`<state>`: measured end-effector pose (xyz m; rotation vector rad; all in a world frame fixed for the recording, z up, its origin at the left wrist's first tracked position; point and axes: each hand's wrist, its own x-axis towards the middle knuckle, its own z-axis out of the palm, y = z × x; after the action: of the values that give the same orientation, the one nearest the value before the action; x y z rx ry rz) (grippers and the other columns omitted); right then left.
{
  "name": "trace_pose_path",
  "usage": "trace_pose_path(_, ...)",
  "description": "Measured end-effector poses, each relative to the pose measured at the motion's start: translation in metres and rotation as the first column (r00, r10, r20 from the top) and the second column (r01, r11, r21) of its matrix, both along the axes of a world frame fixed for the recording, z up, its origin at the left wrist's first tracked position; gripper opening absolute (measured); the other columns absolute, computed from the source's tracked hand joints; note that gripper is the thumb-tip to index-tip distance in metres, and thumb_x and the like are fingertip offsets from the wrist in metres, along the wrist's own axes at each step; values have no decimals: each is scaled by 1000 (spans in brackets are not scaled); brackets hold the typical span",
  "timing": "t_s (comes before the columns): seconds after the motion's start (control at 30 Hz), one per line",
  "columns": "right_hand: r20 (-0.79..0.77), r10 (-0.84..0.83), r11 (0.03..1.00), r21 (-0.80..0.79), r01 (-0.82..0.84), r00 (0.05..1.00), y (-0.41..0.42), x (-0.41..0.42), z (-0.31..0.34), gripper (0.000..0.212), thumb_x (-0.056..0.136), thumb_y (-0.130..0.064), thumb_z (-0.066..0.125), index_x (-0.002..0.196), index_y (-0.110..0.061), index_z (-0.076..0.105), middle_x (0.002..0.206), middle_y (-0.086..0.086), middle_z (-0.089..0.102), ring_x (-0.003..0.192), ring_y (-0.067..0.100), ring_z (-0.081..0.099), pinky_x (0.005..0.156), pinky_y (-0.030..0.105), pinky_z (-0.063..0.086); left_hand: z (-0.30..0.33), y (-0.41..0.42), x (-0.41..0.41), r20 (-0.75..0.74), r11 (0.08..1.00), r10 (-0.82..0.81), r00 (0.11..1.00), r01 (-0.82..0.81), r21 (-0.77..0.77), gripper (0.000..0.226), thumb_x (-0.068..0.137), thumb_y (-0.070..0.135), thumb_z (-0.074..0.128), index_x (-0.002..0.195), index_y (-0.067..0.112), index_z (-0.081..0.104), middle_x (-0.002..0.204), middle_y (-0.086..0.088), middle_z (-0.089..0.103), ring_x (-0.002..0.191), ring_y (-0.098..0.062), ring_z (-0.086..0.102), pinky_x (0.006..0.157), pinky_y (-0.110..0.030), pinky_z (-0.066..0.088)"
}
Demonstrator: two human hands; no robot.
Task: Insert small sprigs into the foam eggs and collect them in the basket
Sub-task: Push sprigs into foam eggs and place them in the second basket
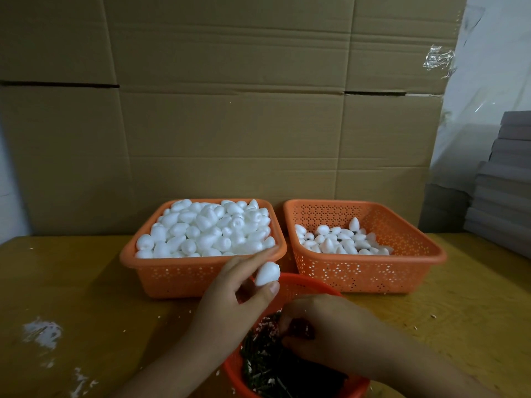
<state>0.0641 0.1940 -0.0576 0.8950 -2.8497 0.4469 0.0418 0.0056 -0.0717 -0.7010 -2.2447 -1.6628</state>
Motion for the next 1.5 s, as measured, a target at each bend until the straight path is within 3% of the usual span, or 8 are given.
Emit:
trace_pose_path(0.2,1,-1,1000,13,1,1000,-1,1,2,19,87,-41,60,105,-38,61,104,-20,64,85,-8,49,69,0,35,1,2,-1,20,999,27,999,-28,44,22,83,25,73,93,41,61,88,7,67,76,-11,64,68,-18,48)
trace_pose_path(0.3,-7,0,1000,6,0,1000,-1,1,1,21,87,-39,61,107,-35,63,116,-22,63,104,-3,55,74,-1,32,0,1,-1,21,999,42,999,-42,-6,26,85,17,73,90,41,65,86,8,65,73,-8,64,66,-17,47)
trace_pose_path(0.47,4,8,1000,19,-9,1000,0,1,3,20,87,-37,61,107,-35,65,111,-20,65,100,-2,56,70,-2,32,3,0,1,-58,981,67,996,-77,-179,36,85,15,70,97,48,60,96,19,62,84,-5,64,73,-20,51)
trace_pose_path(0.63,-20,21,999,35,-20,1000,-1,1,1,19,86,-35,61,104,-34,65,113,-18,64,109,-1,46,69,-3,30,11,1,6,-240,778,-54,969,-110,-619,35,88,30,56,119,45,54,121,28,53,113,8,49,95,-19,42)
trace_pose_path(0.77,-12,37,999,32,-37,999,-2,2,2,19,85,-32,61,103,-33,66,114,-18,64,109,0,48,70,-3,30,14,3,6,-197,651,-124,973,-70,-756,53,84,21,54,132,43,46,130,24,51,122,5,43,101,-24,38)
trace_pose_path(0.87,-17,40,999,37,-40,999,-2,1,2,19,85,-33,60,104,-33,64,111,-16,65,107,0,48,68,-3,31,14,3,6,-196,605,-120,973,-85,-791,32,84,21,54,114,33,55,113,16,53,112,-2,49,91,-27,40)
trace_pose_path(1.27,-11,19,999,47,-19,1000,-1,-1,0,20,86,-38,58,105,-37,62,106,-16,66,95,2,57,63,3,34,5,1,6,-232,799,57,971,-184,-572,10,96,49,48,97,39,48,94,20,60,90,4,55,76,-20,44)
trace_pose_path(1.5,3,13,999,39,-13,1000,1,-3,-1,21,86,-41,60,106,-37,62,109,-19,64,101,-3,52,65,0,33,-1,0,0,-165,953,106,981,-147,-263,35,94,18,61,113,47,55,115,30,55,111,8,53,88,-18,46)
